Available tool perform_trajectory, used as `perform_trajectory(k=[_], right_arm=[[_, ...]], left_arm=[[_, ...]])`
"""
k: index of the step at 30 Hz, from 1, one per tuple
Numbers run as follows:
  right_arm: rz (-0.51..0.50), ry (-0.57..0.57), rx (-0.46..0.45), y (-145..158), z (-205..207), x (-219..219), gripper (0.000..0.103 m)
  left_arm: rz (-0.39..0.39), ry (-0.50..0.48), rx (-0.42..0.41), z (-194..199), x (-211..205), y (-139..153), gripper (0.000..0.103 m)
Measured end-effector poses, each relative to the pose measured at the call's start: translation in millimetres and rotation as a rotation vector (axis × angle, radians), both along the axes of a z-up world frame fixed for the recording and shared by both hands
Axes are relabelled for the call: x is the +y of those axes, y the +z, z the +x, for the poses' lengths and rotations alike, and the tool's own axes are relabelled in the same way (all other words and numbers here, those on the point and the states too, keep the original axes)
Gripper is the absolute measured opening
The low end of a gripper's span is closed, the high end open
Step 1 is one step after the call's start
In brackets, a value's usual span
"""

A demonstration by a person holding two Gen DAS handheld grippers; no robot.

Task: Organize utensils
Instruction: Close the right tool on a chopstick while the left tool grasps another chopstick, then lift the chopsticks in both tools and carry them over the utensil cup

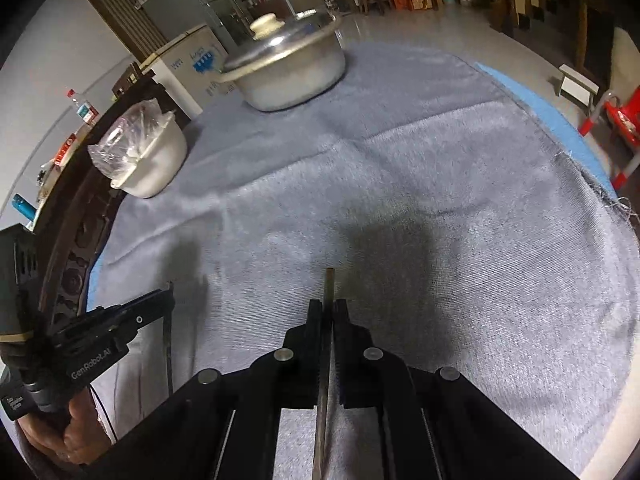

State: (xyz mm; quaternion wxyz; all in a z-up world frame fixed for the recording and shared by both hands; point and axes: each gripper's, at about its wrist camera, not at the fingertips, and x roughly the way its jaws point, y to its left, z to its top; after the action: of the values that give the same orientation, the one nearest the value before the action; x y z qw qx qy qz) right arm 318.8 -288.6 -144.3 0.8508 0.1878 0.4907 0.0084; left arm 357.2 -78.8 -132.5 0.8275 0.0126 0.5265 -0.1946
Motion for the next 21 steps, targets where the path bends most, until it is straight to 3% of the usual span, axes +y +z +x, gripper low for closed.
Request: perform_trajectory(k=[21], right_arm=[[-0.043, 0.032, -0.22, 72.1, -65.4, 27.7, 0.006]], left_arm=[[-0.06, 0.131, -0.18, -52.2, 61.8, 68.2, 0.005]])
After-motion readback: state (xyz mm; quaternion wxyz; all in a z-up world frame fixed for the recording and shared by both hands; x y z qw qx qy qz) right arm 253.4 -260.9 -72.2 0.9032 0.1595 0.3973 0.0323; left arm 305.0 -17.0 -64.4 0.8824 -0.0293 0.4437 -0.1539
